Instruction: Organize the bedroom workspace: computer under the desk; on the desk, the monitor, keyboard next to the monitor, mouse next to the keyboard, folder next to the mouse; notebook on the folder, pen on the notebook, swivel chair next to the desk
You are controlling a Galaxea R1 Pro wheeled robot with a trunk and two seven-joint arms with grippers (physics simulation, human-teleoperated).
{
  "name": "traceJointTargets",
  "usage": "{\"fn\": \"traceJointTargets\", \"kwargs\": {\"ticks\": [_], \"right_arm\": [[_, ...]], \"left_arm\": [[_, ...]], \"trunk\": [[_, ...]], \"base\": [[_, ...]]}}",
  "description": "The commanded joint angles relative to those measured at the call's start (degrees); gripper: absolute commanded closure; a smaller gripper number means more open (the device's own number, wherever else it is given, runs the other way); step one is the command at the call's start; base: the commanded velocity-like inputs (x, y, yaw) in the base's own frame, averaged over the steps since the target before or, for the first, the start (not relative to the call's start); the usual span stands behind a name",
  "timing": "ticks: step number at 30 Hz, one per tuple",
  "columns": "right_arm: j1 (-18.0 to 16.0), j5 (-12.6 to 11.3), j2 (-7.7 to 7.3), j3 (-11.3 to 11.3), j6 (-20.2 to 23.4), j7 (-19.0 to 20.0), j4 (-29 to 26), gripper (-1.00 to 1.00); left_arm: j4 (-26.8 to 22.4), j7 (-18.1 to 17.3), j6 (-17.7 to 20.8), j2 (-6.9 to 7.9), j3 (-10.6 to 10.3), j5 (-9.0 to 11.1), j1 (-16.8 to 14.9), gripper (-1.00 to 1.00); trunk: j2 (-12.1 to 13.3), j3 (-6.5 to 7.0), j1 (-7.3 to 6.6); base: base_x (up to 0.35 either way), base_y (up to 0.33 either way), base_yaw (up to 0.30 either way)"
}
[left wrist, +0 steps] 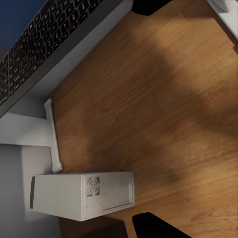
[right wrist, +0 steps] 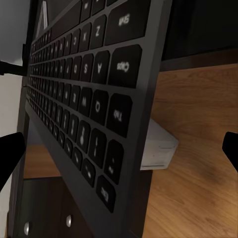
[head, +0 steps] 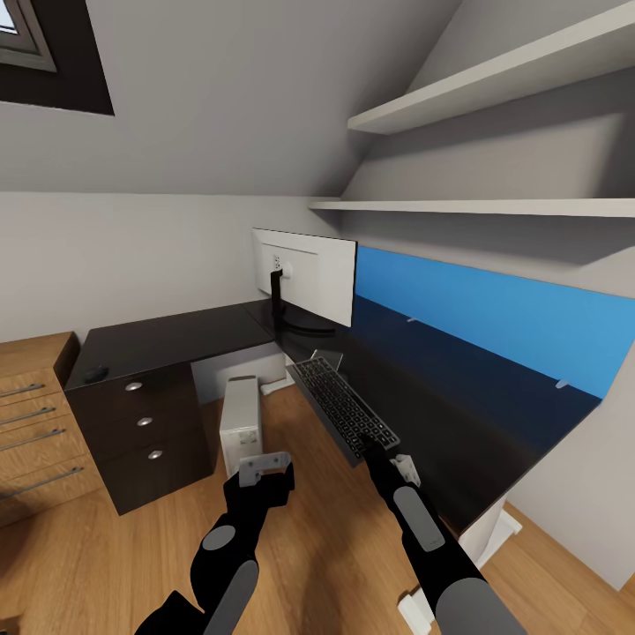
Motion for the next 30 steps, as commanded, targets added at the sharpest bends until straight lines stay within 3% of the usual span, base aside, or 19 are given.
{"fn": "traceJointTargets", "kwargs": {"ticks": [1, 30], "right_arm": [[0.0, -0.3, 0.00, 0.0, 0.2, -0.4, -0.1, -1.00], [0.0, -0.3, 0.00, 0.1, 0.2, -0.5, -0.2, -1.00]], "left_arm": [[-0.1, 0.5, 0.1, 0.01, -0.1, 0.5, -0.1, -1.00], [-0.1, 0.5, 0.1, 0.10, -0.1, 0.5, -0.1, -1.00]], "trunk": [[0.0, -0.06, 0.00], [0.0, -0.06, 0.00]], "base": [[0.000, 0.000, 0.000], [0.022, 0.008, 0.000]]}}
